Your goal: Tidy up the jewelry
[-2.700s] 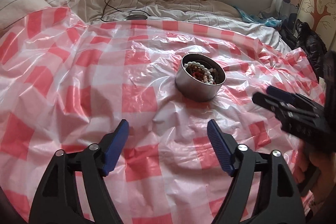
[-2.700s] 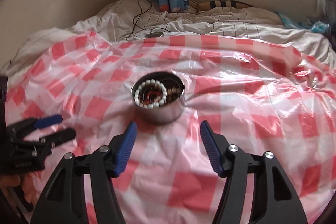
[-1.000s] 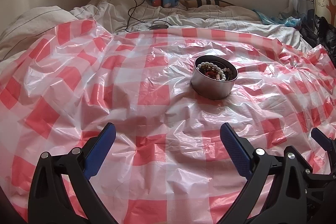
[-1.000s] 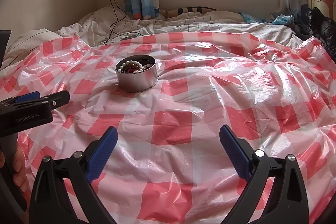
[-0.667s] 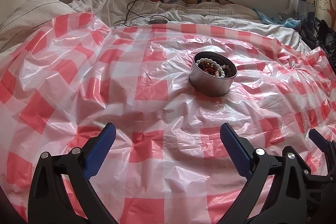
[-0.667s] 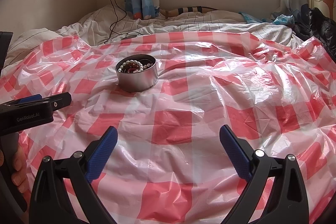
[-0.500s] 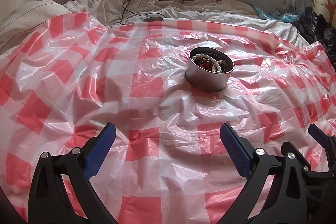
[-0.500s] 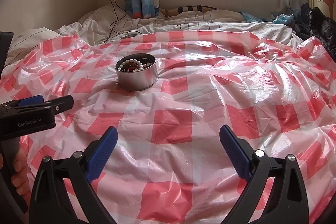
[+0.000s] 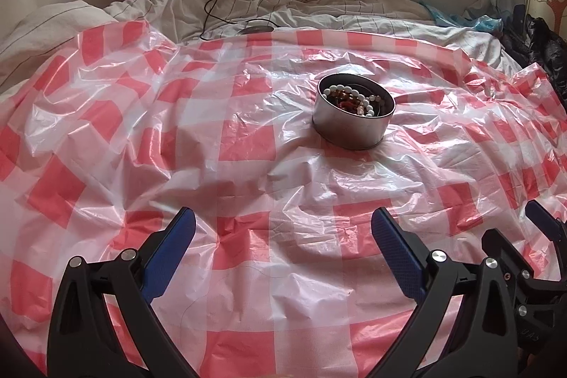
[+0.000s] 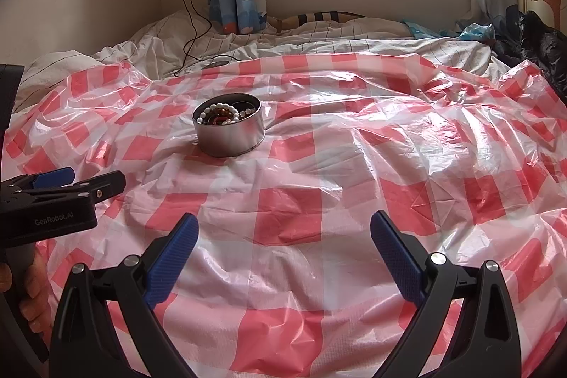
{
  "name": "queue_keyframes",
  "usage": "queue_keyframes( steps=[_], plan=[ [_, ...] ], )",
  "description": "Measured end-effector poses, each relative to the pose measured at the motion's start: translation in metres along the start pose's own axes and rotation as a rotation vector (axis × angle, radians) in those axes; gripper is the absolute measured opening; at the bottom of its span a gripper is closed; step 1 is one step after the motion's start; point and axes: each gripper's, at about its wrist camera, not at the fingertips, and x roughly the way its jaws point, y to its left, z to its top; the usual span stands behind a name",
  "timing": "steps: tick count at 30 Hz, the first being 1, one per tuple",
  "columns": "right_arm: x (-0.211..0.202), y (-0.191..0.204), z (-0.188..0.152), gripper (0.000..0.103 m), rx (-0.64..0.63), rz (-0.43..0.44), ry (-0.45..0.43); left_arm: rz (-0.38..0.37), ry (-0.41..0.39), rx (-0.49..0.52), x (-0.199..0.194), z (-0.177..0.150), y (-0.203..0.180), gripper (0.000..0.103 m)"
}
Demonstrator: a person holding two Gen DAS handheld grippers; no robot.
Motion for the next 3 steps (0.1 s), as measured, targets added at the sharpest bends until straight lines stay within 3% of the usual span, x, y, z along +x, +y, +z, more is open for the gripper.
queue_keyframes(
  steps=[3],
  plan=[
    [-0.0001, 0.0001, -0.0002, 0.094, -0.002, 0.000, 0.000, -0.003, 0.005, 0.003, 0.0006, -0.0007, -0.0005, 0.095]
  ],
)
